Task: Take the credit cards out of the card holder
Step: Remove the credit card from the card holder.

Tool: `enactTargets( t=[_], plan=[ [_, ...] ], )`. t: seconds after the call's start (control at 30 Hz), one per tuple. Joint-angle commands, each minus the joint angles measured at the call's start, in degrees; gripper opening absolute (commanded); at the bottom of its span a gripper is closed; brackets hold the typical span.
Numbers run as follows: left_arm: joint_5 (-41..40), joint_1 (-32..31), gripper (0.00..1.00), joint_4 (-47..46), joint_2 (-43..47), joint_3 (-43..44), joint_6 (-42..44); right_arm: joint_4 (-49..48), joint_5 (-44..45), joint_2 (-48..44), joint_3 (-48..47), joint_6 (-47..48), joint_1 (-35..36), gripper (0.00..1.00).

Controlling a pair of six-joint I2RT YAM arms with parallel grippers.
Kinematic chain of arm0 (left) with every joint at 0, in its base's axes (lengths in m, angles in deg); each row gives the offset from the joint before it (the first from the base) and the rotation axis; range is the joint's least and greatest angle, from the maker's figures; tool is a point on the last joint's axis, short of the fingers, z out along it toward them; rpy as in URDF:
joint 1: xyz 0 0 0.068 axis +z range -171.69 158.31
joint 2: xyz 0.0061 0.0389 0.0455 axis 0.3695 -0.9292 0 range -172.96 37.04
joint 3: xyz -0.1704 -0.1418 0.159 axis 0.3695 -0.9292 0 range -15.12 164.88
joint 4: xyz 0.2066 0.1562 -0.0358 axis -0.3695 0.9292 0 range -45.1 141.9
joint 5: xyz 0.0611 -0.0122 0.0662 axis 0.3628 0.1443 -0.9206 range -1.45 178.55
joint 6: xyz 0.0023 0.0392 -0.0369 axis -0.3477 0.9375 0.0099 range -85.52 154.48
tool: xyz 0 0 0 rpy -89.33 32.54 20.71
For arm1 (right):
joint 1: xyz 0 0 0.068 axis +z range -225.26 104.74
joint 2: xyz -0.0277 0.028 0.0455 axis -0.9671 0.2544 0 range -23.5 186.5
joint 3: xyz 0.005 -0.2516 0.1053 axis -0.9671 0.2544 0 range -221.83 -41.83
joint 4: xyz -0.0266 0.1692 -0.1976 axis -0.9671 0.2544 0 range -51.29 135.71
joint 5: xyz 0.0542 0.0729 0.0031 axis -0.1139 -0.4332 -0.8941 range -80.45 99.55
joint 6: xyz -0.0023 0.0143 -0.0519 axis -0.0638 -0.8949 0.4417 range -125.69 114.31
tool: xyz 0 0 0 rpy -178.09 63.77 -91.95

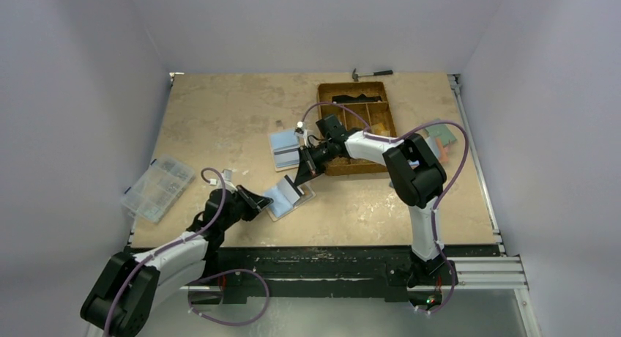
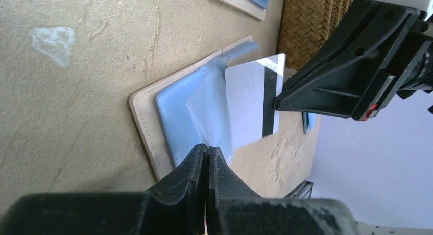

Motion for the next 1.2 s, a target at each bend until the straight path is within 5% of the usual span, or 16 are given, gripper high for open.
enactTargets(
  t=[0.0,0.13,0.33,0.47,0.83,1.17],
  plan=[
    [-1.28,0.53,0.00,3.52,2.83,-1.25,2.98,2.81,1.85,-4.53,-2.85,5.09,-0.19,0.00],
    [-2.10,0.53,0.00,10.32,6.00,2.43,5.57,4.32,1.91,-6.59,-3.55,7.26,-0.20,0.00],
    [-1.61,0.53,0.45,17.36,11.30,6.42,8.64,6.93,0.44,-8.92,-4.37,10.76,-0.18,0.00],
    [1.26,0.53,0.60,13.38,14.57,5.86,8.34,7.24,-2.92,-9.80,-4.72,11.26,-0.21,0.00],
    [11.53,0.50,0.64,-15.24,4.97,3.07,3.76,3.70,-11.14,-12.96,-3.30,7.17,-0.29,0.00],
    [13.39,0.41,0.64,-25.15,-2.49,4.59,1.04,-1.53,-15.19,-13.50,-0.87,1.02,-0.29,0.00]
  ],
)
